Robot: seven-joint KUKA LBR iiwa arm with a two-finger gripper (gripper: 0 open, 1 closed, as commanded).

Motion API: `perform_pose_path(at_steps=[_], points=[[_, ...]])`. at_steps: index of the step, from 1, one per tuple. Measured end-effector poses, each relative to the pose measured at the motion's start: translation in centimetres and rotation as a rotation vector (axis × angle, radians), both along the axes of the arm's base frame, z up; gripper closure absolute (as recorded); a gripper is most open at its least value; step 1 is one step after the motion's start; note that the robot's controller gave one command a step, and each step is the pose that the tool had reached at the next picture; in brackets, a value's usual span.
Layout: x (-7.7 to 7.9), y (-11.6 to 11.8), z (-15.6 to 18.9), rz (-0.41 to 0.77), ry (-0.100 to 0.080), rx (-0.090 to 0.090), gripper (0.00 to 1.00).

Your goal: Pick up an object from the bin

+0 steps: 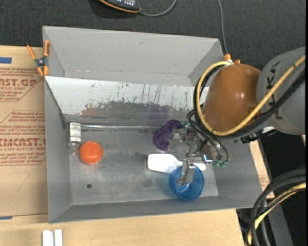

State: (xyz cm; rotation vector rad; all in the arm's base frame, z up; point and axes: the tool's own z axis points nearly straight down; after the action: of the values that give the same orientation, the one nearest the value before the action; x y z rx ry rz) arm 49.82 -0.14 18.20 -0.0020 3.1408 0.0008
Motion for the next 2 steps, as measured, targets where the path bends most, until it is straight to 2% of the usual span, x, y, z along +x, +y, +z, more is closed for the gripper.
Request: perform_pose_path(at_steps=[1, 2], points=[[0.0, 0.0, 0.0, 0.0, 0.0, 0.0, 0.0], [0.4, 0.5, -6.4, 0.07, -0.006, 0.0, 0.0]])
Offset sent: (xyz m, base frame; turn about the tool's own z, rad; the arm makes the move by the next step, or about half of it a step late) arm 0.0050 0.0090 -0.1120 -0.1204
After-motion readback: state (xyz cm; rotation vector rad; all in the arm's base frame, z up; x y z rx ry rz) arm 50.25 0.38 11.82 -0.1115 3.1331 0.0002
